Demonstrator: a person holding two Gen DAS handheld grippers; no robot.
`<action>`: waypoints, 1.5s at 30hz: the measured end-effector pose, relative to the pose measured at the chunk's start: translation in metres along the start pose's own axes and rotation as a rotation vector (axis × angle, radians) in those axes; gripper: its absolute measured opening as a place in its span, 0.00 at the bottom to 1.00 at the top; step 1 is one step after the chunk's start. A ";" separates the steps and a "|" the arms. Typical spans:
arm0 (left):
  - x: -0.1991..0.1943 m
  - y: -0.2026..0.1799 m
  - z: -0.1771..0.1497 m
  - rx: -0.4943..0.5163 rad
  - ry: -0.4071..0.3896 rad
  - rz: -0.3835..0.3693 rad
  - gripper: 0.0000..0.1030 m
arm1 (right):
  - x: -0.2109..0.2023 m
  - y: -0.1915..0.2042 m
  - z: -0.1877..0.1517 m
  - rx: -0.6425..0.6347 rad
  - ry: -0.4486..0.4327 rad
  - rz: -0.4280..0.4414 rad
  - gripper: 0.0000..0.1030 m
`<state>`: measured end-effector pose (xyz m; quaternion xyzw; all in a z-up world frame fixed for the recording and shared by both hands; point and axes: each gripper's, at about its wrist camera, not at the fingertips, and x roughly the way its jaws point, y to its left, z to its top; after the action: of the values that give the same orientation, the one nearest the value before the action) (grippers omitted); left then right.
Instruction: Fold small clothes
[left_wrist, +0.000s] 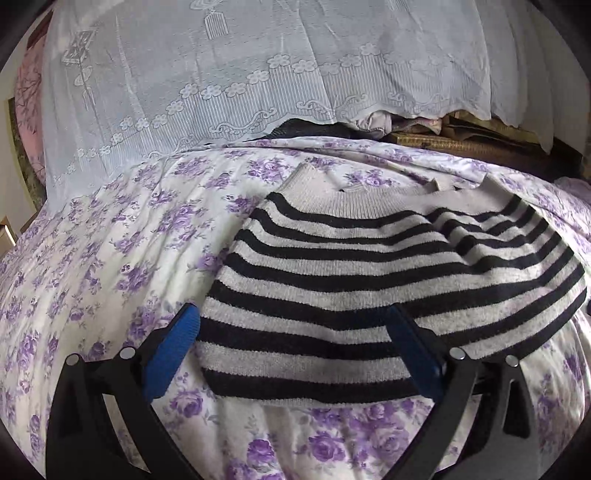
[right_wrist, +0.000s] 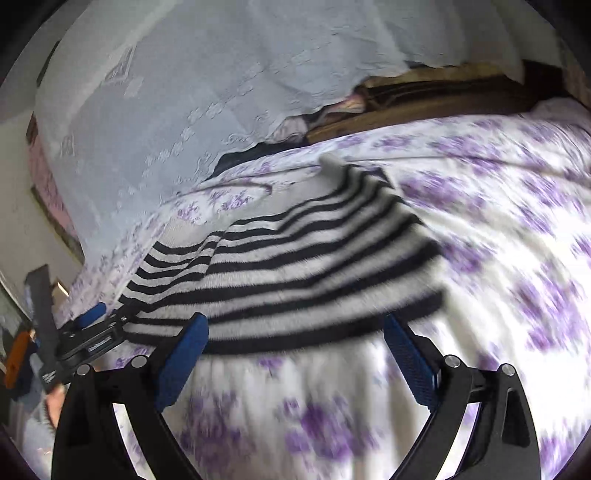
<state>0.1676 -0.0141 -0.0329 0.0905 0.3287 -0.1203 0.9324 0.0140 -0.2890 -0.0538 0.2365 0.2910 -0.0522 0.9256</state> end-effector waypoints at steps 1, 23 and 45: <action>0.002 0.001 0.000 -0.004 0.008 0.001 0.95 | -0.006 -0.004 -0.003 0.015 -0.005 0.007 0.93; 0.010 0.003 -0.006 -0.024 0.056 0.013 0.95 | 0.062 -0.067 0.020 0.667 -0.020 0.006 0.78; 0.058 -0.082 0.030 -0.027 0.164 0.016 0.96 | 0.083 -0.047 0.025 0.411 -0.112 -0.107 0.80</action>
<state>0.2063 -0.1096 -0.0540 0.0901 0.4046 -0.1004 0.9045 0.0844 -0.3391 -0.1018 0.4014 0.2343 -0.1724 0.8685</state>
